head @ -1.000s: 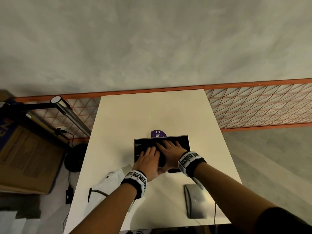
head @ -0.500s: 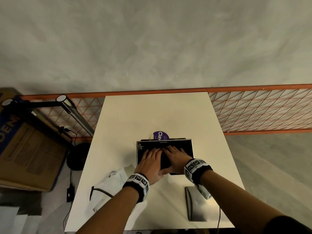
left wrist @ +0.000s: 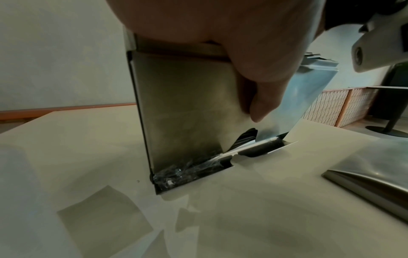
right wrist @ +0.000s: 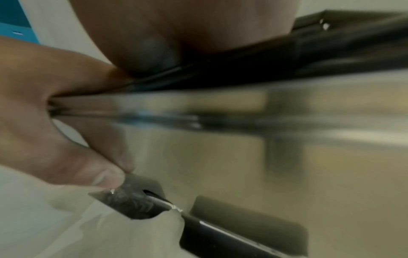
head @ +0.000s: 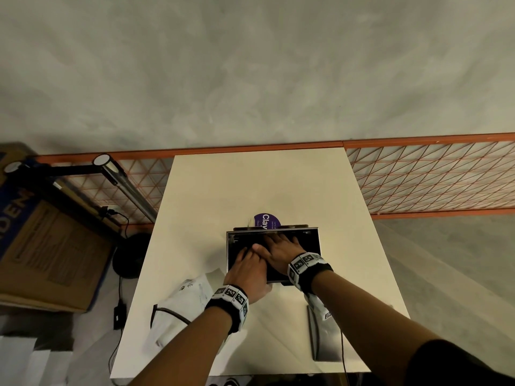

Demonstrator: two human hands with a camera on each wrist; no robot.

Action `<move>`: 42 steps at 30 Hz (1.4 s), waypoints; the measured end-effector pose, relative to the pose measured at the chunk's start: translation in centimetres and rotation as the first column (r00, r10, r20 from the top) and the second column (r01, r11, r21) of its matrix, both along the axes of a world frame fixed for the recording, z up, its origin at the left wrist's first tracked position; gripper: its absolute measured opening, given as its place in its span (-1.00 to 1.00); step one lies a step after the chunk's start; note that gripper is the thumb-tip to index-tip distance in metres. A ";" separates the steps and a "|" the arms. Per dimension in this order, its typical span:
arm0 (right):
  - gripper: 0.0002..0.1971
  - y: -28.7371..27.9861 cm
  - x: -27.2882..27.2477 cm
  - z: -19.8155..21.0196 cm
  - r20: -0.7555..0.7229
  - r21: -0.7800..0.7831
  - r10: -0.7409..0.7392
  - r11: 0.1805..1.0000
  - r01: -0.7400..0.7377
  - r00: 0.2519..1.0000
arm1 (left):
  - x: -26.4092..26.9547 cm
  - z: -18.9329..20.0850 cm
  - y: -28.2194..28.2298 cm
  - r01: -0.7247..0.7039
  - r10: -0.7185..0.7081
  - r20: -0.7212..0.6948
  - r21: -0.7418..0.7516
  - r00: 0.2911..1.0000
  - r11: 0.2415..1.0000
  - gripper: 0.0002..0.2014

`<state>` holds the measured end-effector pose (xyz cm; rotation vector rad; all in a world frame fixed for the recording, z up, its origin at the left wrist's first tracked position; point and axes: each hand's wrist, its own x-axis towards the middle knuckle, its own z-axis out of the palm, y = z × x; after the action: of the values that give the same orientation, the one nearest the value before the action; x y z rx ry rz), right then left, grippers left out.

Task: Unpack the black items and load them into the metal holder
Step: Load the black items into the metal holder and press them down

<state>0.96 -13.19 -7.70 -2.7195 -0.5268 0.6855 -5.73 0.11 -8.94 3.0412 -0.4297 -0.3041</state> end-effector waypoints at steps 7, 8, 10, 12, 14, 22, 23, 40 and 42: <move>-0.23 0.5 0.5 0.0 -0.049 0.002 -0.057 0.998 0.057 0.997 | 0.0 0.2 0.0 0.004 -0.004 0.004 -0.013 1.000 1.000 -0.14; -0.22 0.5 0.6 -0.1 -0.049 -0.001 -0.061 0.998 0.061 0.997 | 0.1 0.2 0.0 0.004 -0.004 -0.003 -0.013 1.000 1.000 -0.13; -0.21 0.5 0.7 -0.3 -0.053 -0.001 -0.068 0.998 0.068 0.996 | 0.2 0.2 0.0 0.002 -0.002 -0.013 -0.016 1.000 1.000 -0.11; -0.21 0.5 0.7 -0.3 -0.060 -0.003 -0.067 0.998 0.067 0.996 | 0.2 -0.1 0.0 0.001 -0.001 -0.011 -0.014 1.000 1.000 -0.10; -0.23 0.6 0.7 -0.3 -0.071 -0.008 -0.068 0.998 0.068 0.995 | 0.2 -0.2 0.0 -0.002 0.001 -0.012 -0.013 1.000 1.000 -0.08; -0.25 0.6 0.9 0.1 -0.099 -0.020 -0.089 0.996 0.087 0.991 | 0.3 0.0 0.1 -0.004 0.004 -0.009 -0.037 1.000 0.999 -0.07; -0.24 0.6 1.0 0.1 -0.108 -0.020 -0.096 0.995 0.095 0.989 | 0.3 0.1 0.1 -0.003 0.003 -0.006 -0.042 1.000 0.999 -0.08; -0.27 0.9 1.1 0.5 -0.135 -0.025 -0.139 0.990 0.137 0.981 | -0.3 -0.1 0.1 0.008 -0.007 0.037 -0.047 0.999 0.999 -0.05; -0.27 0.8 1.1 0.5 -0.142 -0.028 -0.140 0.990 0.137 0.980 | -0.3 -0.1 0.2 0.006 -0.004 0.035 -0.057 0.999 0.998 -0.05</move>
<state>2.10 -12.38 -7.19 -2.6660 -0.2955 0.8443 -6.04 0.27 -9.03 2.9944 -0.4398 -0.2345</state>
